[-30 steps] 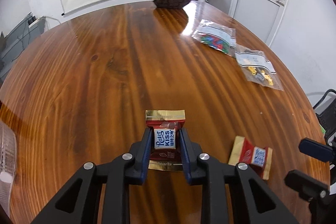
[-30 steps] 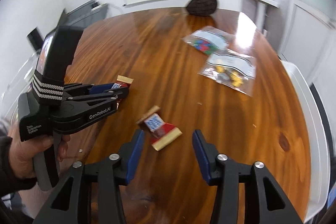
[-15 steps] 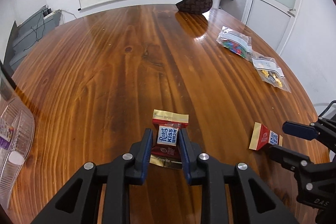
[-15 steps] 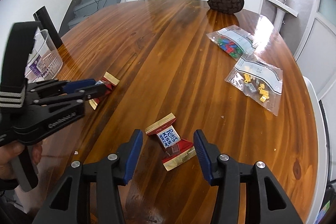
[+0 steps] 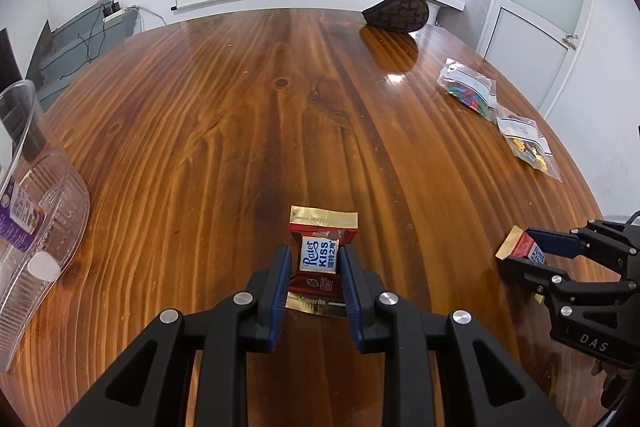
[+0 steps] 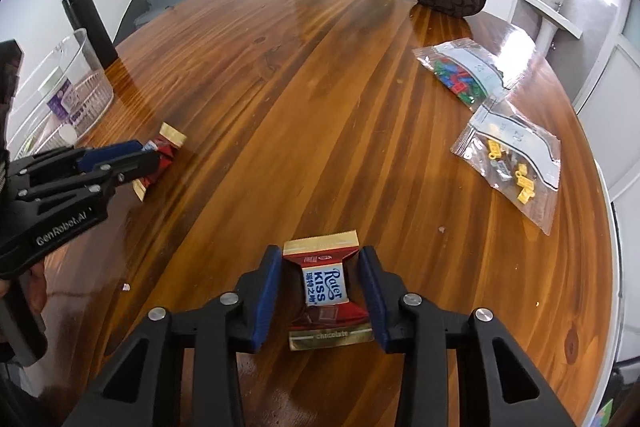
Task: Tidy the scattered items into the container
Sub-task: 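Grasp a second red chocolate bar with the right gripper while left holds its bar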
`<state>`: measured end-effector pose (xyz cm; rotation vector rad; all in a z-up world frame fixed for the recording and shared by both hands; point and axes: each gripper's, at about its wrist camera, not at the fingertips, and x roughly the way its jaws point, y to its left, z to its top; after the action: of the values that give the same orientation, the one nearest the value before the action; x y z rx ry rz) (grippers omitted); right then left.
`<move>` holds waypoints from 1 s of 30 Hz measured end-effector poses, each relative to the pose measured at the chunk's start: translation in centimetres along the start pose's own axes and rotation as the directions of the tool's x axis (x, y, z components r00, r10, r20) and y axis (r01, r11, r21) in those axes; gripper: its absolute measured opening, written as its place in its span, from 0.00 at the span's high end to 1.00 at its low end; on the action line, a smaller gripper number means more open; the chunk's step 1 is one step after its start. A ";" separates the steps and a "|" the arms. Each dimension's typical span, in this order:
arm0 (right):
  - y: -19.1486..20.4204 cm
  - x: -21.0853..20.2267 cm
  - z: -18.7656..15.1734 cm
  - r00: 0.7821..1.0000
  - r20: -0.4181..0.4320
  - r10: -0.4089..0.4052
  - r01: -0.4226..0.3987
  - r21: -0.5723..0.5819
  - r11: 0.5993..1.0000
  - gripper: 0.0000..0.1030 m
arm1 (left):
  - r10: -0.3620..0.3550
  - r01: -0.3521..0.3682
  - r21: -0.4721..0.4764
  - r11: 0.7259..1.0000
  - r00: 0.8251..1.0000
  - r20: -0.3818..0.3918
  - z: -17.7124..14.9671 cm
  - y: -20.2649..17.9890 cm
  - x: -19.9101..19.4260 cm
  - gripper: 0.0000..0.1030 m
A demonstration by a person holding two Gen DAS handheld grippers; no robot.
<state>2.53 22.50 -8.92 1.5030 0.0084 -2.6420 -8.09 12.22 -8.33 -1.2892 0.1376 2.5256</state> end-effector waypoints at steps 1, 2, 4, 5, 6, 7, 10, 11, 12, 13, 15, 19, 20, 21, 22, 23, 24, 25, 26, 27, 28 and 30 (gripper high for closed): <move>0.1 0.0 0.0 1.000 0.001 -0.002 0.002 -0.002 1.000 0.63 | -0.001 0.001 -0.004 1.000 1.000 0.000 -0.1 0.2 -0.1 0.76; 0.1 -0.1 -0.1 1.000 0.001 -0.005 0.005 -0.003 1.000 0.65 | -0.003 0.003 -0.007 1.000 1.000 0.001 -0.2 0.3 -0.1 0.76; 0.1 -0.1 -0.2 1.000 0.002 -0.004 0.004 -0.002 1.000 0.65 | -0.006 0.006 -0.014 1.000 1.000 0.002 -0.4 0.6 -0.2 0.76; 0.1 -0.2 -0.3 1.000 0.002 -0.002 0.002 0.003 1.000 0.65 | -0.007 0.007 -0.018 1.000 1.000 0.003 -0.5 0.8 -0.3 0.76; 0.1 -0.3 -0.4 1.000 0.003 -0.005 0.005 0.006 1.000 0.65 | -0.009 0.009 -0.021 1.000 1.000 0.004 -0.5 0.9 -0.3 0.76; 0.2 -0.3 -0.5 1.000 0.005 -0.009 0.009 0.006 1.000 0.65 | -0.012 0.012 -0.023 1.000 1.000 0.004 -0.6 1.1 -0.4 0.76; 0.4 -0.5 -0.9 0.999 0.011 -0.030 0.030 0.011 1.000 0.67 | -0.024 0.024 -0.035 0.999 1.000 0.005 -0.8 1.5 -0.6 0.77; 0.4 -0.8 -0.9 0.999 0.019 -0.033 0.033 0.023 0.999 0.67 | -0.026 0.026 -0.039 0.999 1.000 0.008 -0.9 1.6 -0.7 0.78; 0.4 -1.1 -1.0 0.999 0.028 -0.034 0.033 0.032 0.999 0.67 | -0.028 0.028 -0.043 0.999 1.000 0.010 -0.9 1.8 -0.8 0.79; 0.4 -1.3 -1.0 0.999 0.037 -0.034 0.033 0.040 0.999 0.67 | -0.027 0.028 -0.046 0.999 1.000 0.012 -1.0 1.9 -0.9 0.79; 0.6 -2.0 -1.1 0.998 0.057 -0.041 0.038 0.050 0.998 0.67 | -0.023 0.024 -0.050 0.998 1.000 0.016 -1.1 2.2 -1.2 0.80; 1.5 -3.1 -0.9 0.993 0.095 -0.064 0.059 0.062 0.996 0.67 | -0.018 0.019 -0.064 0.998 1.000 0.026 -1.5 2.8 -1.8 0.81; 1.8 -3.4 -0.8 0.992 0.104 -0.070 0.063 0.065 0.996 0.67 | -0.014 0.016 -0.065 0.998 0.999 0.031 -1.5 2.9 -2.0 0.81; 2.1 -3.6 -0.7 0.991 0.110 -0.073 0.066 0.066 0.996 0.67 | -0.011 0.014 -0.068 0.998 0.999 0.037 -1.6 3.1 -2.2 0.81; 2.4 -3.7 -0.6 0.990 0.117 -0.075 0.067 0.067 0.995 0.67 | -0.011 0.014 -0.074 0.997 0.999 0.043 -1.6 3.3 -2.5 0.81; 2.7 -3.9 -0.5 0.989 0.125 -0.079 0.070 0.069 0.995 0.67 | -0.011 0.015 -0.079 0.997 0.999 0.048 -1.7 3.6 -2.8 0.81; 3.1 -4.1 -0.4 0.988 0.132 -0.083 0.074 0.070 0.995 0.67 | -0.008 0.013 -0.083 0.996 0.999 0.052 -1.8 3.8 -3.0 0.81; 3.3 -4.1 -0.3 0.987 0.136 -0.085 0.075 0.073 0.994 0.67 | -0.005 0.010 -0.087 0.996 0.998 0.056 -1.8 4.1 -3.2 0.82; 3.6 -4.2 -0.2 0.986 0.140 -0.087 0.077 0.076 0.994 0.67 | -0.003 0.009 -0.091 0.996 0.998 0.058 -1.9 4.3 -3.4 0.82; 3.8 -4.2 -0.1 0.986 0.144 -0.089 0.078 0.079 0.994 0.67 | -0.001 0.006 -0.094 0.996 0.998 0.058 -2.0 4.5 -3.5 0.82; 4.0 -4.2 -0.1 0.985 0.145 -0.090 0.079 0.080 0.994 0.67 | 0.001 0.005 -0.096 0.995 0.998 0.060 -2.1 4.8 -3.7 0.82; 4.3 -4.2 0.0 0.985 0.146 -0.088 0.076 0.086 0.993 0.67 | -0.037 0.042 -0.089 0.995 0.998 0.056 -2.2 5.1 -3.8 0.83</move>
<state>5.09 18.61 -5.14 1.3496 -0.0493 -2.8468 -5.87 6.06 -6.84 -1.2420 -0.0144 2.5566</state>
